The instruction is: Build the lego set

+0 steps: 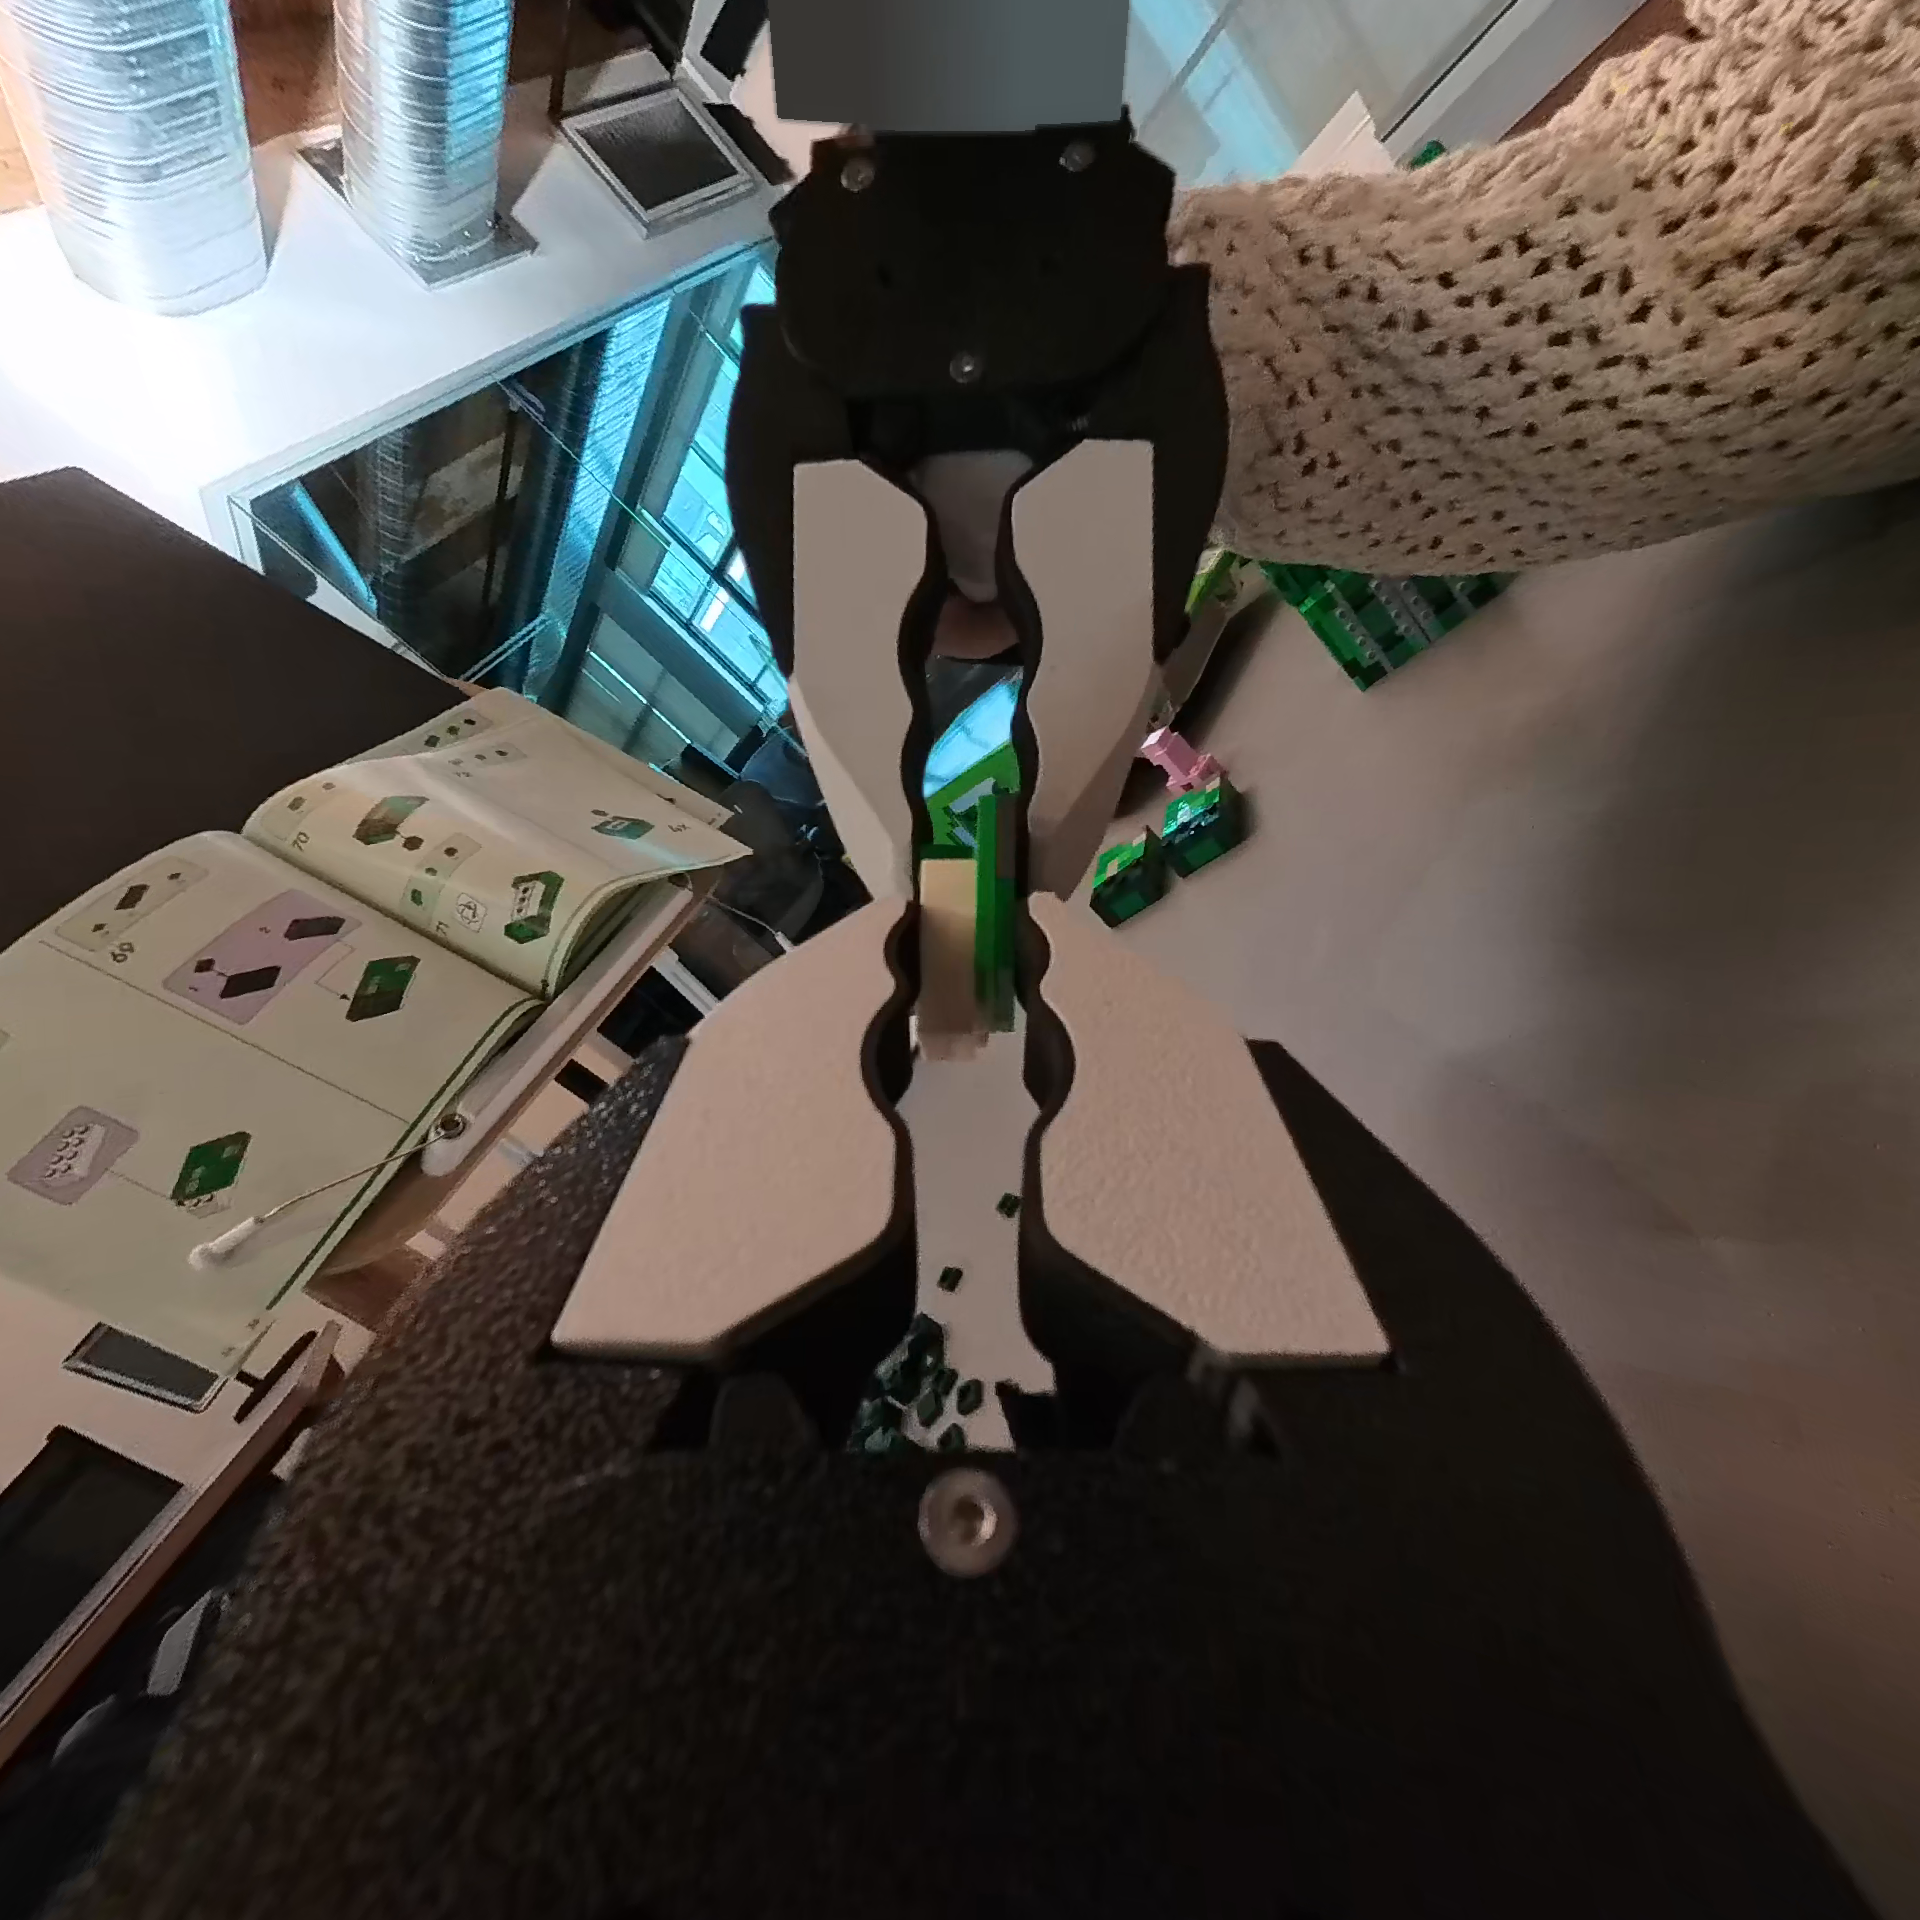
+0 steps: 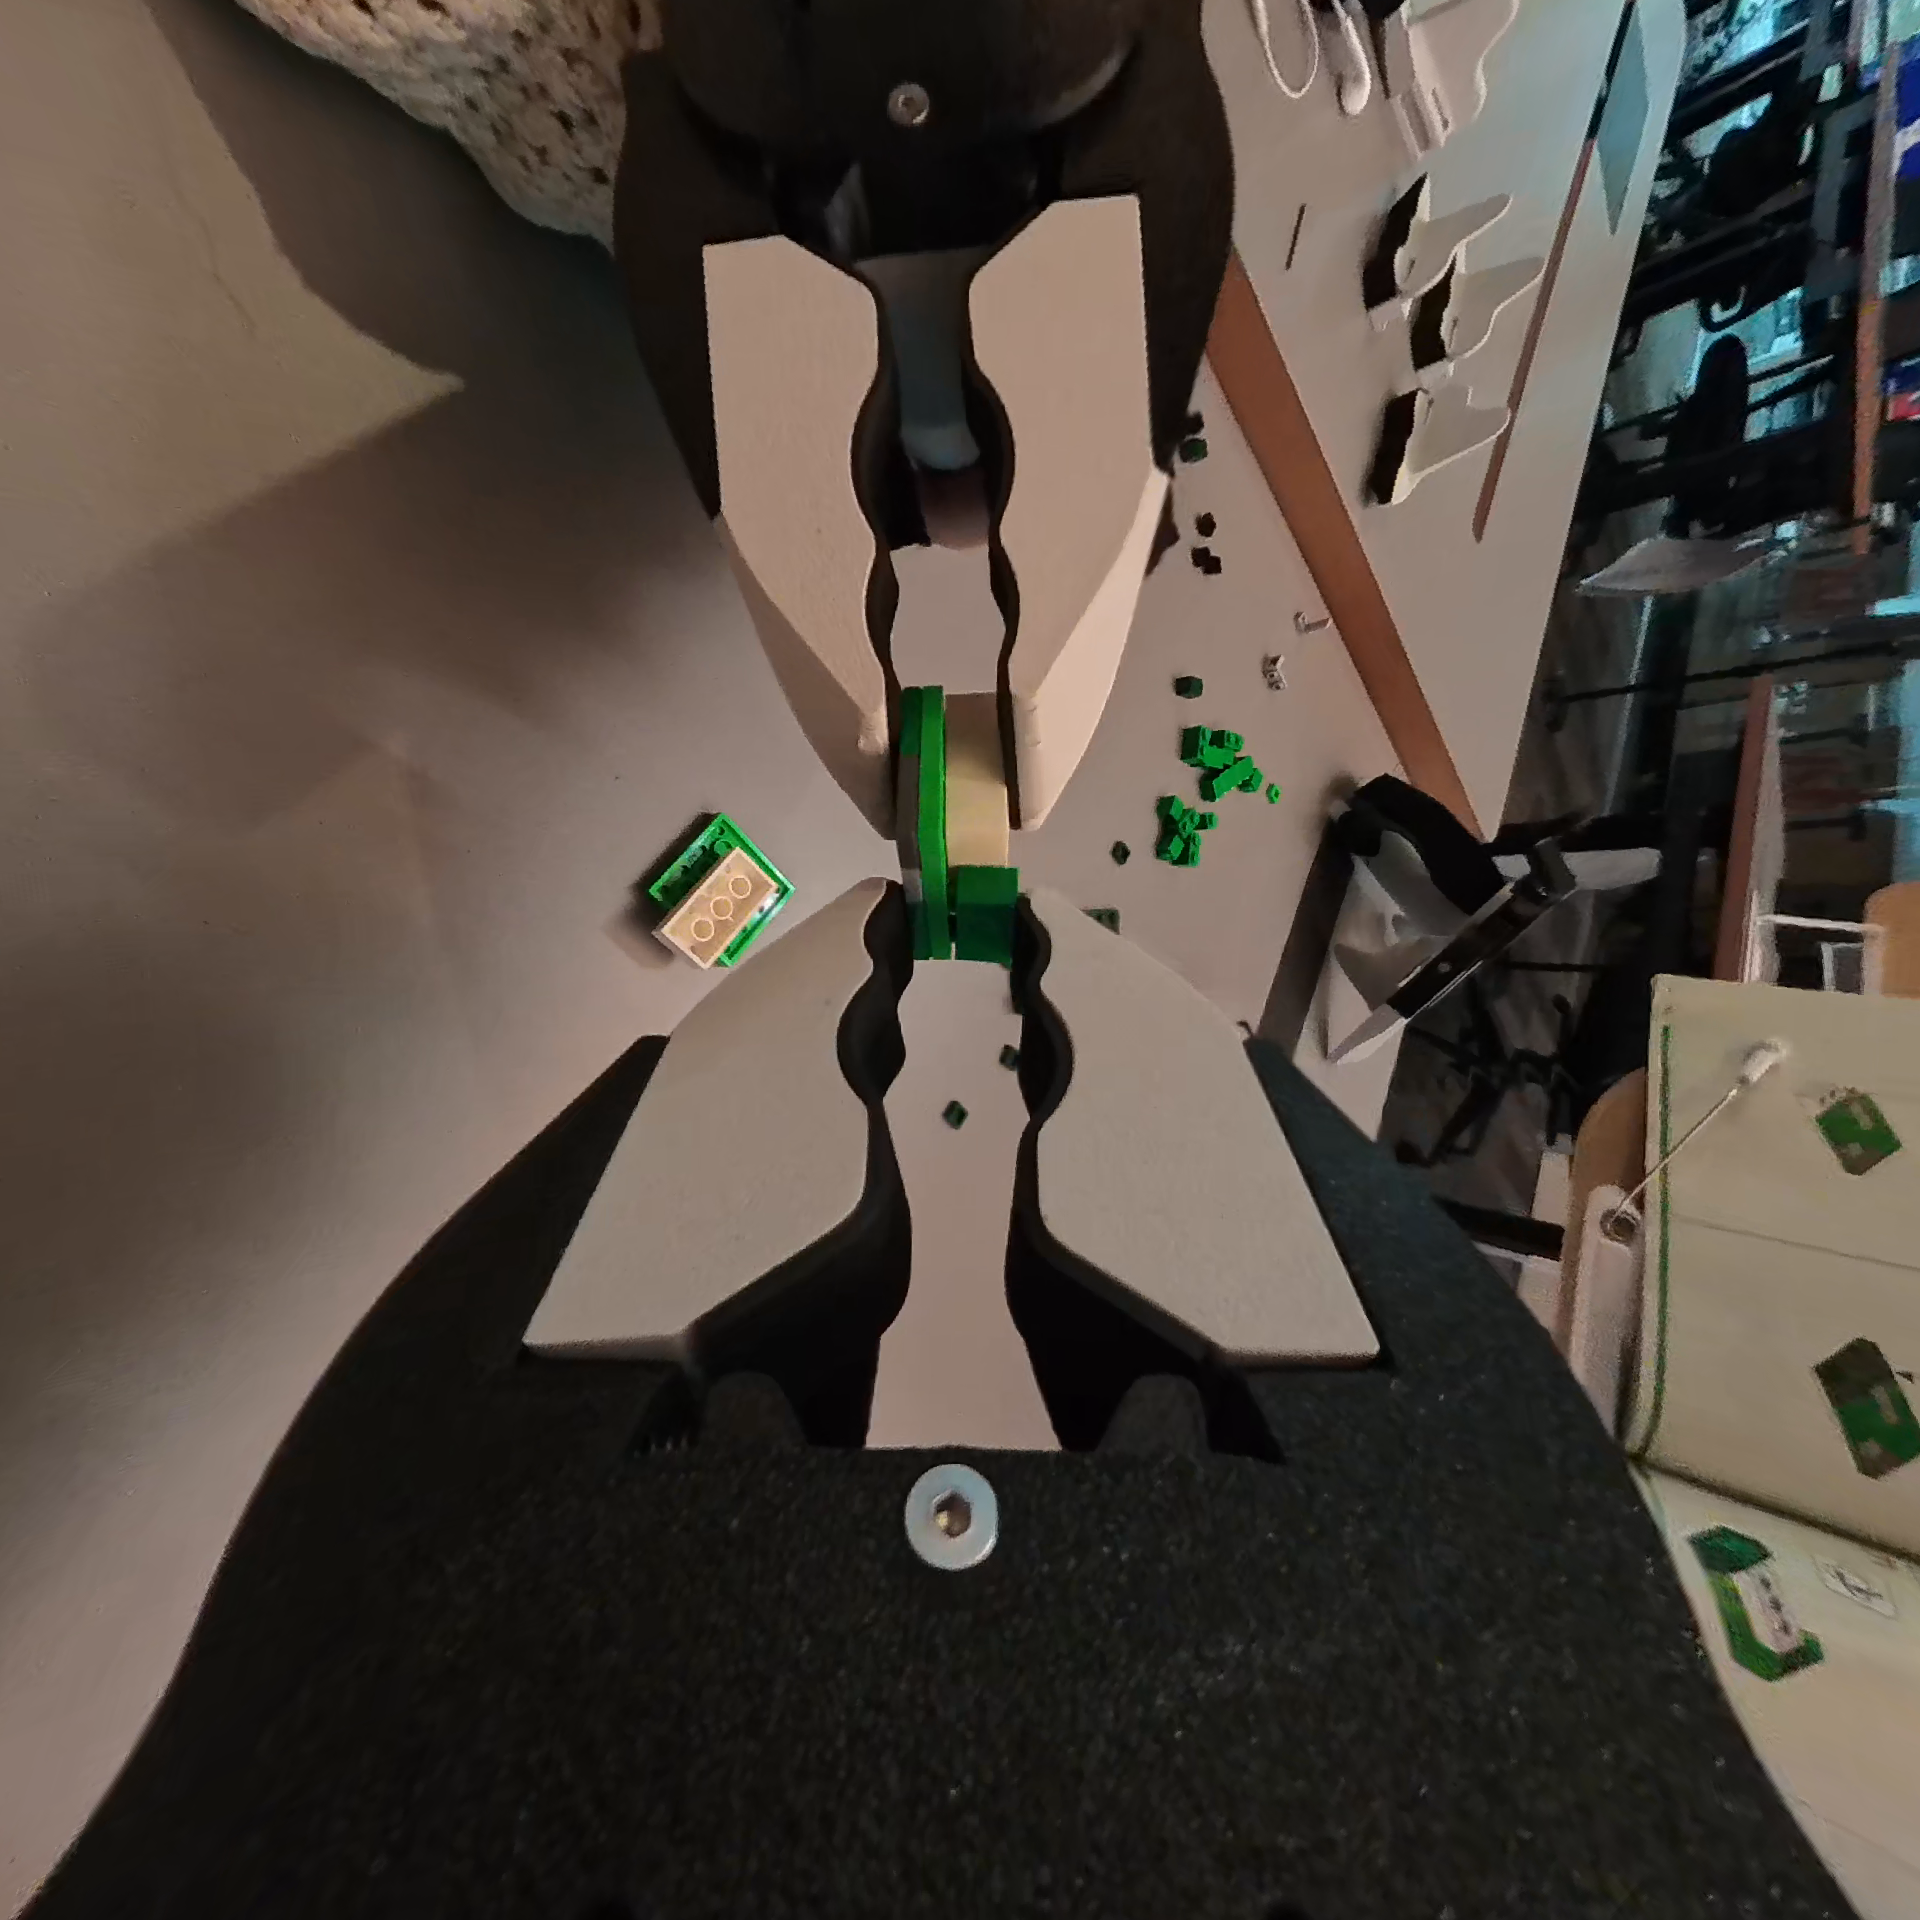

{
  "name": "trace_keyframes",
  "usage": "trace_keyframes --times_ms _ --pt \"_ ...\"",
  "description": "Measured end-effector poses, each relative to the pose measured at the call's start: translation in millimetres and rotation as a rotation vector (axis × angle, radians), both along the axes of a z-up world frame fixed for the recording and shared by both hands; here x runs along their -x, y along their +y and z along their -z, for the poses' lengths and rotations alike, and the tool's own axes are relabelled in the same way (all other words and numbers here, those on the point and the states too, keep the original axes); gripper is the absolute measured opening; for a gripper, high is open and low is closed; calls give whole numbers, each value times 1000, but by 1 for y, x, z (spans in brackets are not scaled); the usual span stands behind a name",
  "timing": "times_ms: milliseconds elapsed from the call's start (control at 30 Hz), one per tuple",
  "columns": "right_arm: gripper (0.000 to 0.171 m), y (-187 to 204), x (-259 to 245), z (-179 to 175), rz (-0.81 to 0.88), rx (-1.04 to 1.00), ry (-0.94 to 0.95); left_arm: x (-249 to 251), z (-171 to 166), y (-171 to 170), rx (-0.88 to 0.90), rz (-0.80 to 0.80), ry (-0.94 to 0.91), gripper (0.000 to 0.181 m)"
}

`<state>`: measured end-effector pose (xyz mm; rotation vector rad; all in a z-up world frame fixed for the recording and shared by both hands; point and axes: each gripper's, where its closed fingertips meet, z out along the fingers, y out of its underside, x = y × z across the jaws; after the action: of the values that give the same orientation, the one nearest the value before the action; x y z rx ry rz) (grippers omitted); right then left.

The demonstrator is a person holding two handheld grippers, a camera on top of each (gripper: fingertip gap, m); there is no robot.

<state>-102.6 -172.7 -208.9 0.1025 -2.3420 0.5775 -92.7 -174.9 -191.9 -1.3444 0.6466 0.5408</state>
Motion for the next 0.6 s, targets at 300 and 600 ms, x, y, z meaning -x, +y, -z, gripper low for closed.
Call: trace_keyframes --times_ms 300,600 --pt "17 0 0 2 -26 -53 36 1 1 0 9 12 -13 16" --pt "37 10 16 6 99 199 -118 23 4 5 -25 -230 231 16"
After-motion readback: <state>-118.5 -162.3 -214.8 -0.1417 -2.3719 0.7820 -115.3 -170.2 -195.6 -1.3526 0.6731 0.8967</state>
